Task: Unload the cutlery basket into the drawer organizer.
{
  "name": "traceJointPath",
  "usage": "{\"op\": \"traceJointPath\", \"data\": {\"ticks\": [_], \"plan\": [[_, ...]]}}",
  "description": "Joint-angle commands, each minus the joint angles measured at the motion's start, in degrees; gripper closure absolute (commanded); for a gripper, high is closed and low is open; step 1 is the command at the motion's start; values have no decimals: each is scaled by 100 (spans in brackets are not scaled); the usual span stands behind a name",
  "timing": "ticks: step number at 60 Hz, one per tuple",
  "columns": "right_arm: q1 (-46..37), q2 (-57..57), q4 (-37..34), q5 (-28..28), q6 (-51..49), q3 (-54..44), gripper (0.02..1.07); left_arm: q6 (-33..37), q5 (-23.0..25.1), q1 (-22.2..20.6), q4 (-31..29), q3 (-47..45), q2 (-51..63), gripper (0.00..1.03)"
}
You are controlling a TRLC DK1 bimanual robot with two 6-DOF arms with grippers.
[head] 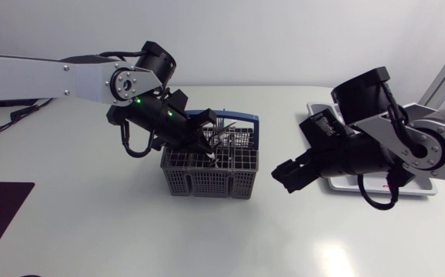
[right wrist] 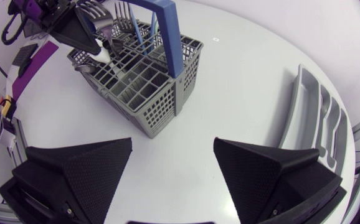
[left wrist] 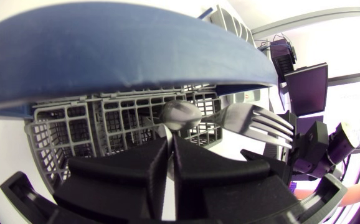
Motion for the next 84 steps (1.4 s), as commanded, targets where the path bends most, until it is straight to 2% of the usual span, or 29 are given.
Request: {"op": "traceJointPath", "data": {"ticks": [1,64,70,77,81,84], "plan": [[-37,43,59,-3,13,-142,13,-197,14,-30,61,-22,-311,94],[103,-71,-20,5,22,60,12,-74,120,181,-36,-585,-1972,94],[103,-352,-3,-3,-136,-27,9,66,173,163,-36,-647,-2191,94],[86,-766,-20,23,-760,-151,7,664,331,5,69,-655,-2394,94],[-20,-1003,-249,-30,-1015,-107,7,972,691,-118,201,-532,-2332,94],[-90,-1223,-372,-170,-1076,-142,7,1086,779,-127,201,-392,-2235,94]]}}
